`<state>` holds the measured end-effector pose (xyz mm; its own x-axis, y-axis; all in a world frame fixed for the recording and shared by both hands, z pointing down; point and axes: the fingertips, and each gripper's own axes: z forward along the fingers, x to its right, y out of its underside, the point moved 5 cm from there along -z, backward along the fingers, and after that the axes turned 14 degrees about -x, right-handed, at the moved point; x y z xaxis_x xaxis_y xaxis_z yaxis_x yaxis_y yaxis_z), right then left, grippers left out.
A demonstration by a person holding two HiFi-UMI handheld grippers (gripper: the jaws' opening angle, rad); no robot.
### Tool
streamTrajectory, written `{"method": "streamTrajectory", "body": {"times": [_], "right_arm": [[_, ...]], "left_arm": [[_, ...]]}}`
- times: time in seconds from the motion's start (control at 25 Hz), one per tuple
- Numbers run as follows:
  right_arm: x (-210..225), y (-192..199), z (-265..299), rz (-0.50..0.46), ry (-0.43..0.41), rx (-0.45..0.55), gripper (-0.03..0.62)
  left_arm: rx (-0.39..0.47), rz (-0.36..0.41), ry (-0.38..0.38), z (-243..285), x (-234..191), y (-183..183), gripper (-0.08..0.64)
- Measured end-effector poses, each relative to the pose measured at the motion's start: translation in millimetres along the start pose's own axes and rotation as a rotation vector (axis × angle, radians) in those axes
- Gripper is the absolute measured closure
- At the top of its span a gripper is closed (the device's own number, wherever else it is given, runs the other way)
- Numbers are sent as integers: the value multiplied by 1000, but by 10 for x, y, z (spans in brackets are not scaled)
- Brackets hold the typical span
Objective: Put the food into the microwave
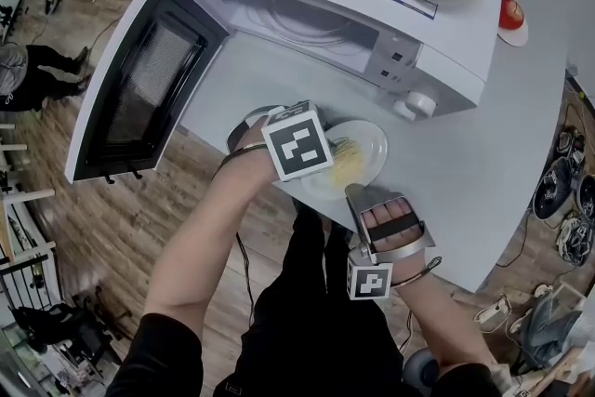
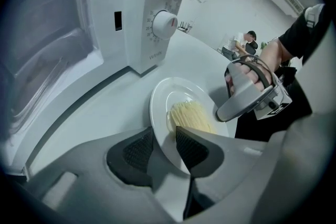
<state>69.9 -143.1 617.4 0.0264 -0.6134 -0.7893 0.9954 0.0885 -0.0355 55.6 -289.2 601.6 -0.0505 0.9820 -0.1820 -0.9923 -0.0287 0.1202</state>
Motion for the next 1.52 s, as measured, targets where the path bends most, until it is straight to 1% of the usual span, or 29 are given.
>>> {"method": "streamTrajectory", "body": {"times": [0.08,0.2,0.44,0.56,0.64,0.72,0.76,0.88,0.96,1.12,1.32,1.52], "right_arm": [[25,-28,4,-8,11,8,538],[35,-79,7,-17,33,22,538],[18,-139,20,-38,35,26,566],[29,-152,45,-51,43,18,566],[21,-156,53,-56,62,11,565],[11,-145,42,-55,89,10,565],[14,-135,32,-52,106,11,565],[56,-105,-2,-35,154,14,568],[74,-90,-15,-29,171,14,569],[106,-47,-19,-30,199,8,569],[185,12,-40,-44,218,-3,569],[308,-10,-109,-57,292,2,569]], "left_arm": [[-17,9,7,0,-4,-6,425],[-31,20,-3,-8,-14,-28,425],[-37,-6,-1,1,-3,-4,425],[-36,-5,-18,-5,-30,15,425],[-15,-15,-44,-37,-51,45,425],[28,-42,-95,-129,-73,90,425],[47,-55,-132,-194,-83,121,425],[59,-67,-278,-372,-62,252,425],[69,-72,-365,-460,14,332,425],[123,-89,-495,-595,245,410,425],[176,-82,-606,-724,540,456,425],[224,-99,-655,-809,700,566,425]]}}
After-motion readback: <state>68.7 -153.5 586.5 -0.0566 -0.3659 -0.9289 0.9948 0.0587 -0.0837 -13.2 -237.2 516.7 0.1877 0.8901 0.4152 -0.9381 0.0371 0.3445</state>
